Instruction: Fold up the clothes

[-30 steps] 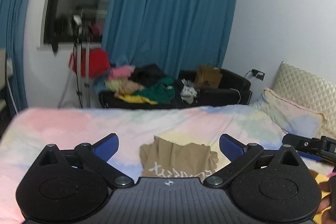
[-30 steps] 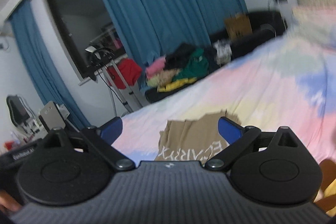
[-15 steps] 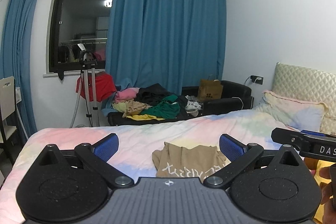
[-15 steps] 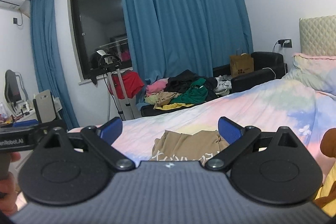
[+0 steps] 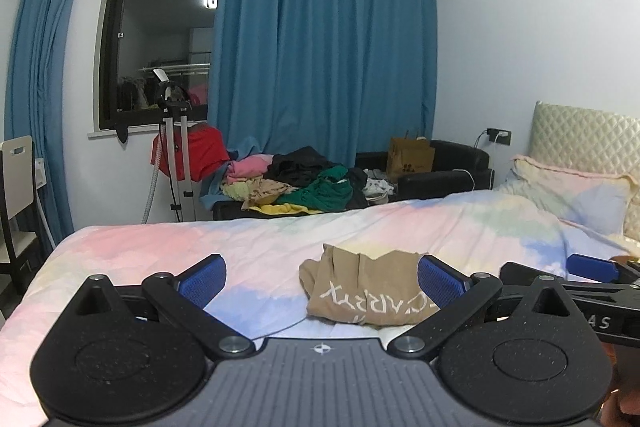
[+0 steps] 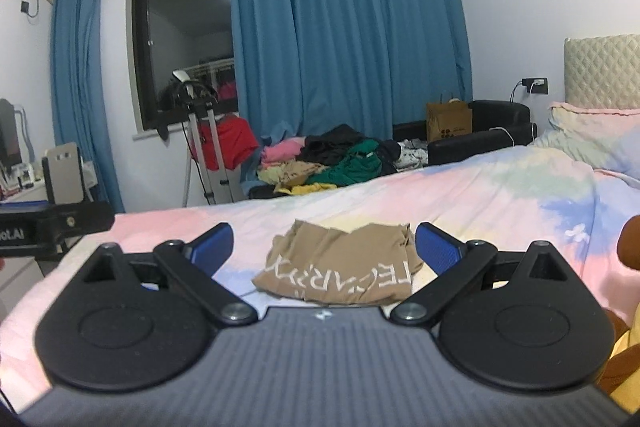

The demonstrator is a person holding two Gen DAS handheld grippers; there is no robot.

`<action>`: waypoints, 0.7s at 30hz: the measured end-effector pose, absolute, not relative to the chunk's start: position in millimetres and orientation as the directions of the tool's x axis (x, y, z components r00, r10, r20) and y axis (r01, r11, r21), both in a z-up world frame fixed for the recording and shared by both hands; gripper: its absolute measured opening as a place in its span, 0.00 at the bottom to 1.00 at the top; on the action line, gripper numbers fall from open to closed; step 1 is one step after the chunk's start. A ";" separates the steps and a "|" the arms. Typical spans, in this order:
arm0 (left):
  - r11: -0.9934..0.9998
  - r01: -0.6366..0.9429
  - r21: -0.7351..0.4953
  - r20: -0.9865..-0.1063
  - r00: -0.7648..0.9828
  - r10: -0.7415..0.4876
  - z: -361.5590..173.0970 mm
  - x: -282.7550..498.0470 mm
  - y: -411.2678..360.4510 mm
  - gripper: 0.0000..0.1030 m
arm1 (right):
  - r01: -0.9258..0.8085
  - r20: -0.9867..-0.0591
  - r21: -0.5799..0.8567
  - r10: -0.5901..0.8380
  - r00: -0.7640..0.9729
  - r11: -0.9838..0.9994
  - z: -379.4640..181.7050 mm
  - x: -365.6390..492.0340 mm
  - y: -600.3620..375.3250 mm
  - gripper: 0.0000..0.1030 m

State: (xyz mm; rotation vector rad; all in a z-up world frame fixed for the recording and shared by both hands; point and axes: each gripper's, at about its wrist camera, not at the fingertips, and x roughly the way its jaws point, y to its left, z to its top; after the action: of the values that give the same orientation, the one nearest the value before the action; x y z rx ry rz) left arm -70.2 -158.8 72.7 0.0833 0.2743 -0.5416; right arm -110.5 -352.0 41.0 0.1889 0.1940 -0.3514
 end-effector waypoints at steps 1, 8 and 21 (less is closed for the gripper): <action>0.854 0.521 0.006 -0.287 0.819 -0.498 67.1 -68.7 -159.3 1.00 | 0.359 -0.226 0.152 -0.321 0.920 0.921 36.4 -108.1 -352.0 0.96; 0.856 0.516 0.005 -0.326 0.811 -0.487 36.5 -57.7 -159.2 1.00 | 0.363 -0.273 0.184 -0.307 0.912 0.914 8.9 -96.2 -354.0 0.96; 0.863 0.505 -0.015 -0.349 0.806 -0.477 22.0 -45.0 -159.2 1.00 | 0.367 -0.294 0.165 -0.309 0.904 0.916 -1.8 -87.0 -355.8 0.96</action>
State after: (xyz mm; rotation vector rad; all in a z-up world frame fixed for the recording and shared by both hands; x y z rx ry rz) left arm -45.0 -159.2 22.0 0.0801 0.3525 -0.5258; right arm -87.0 -355.8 -1.8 0.2199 0.2667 -0.3520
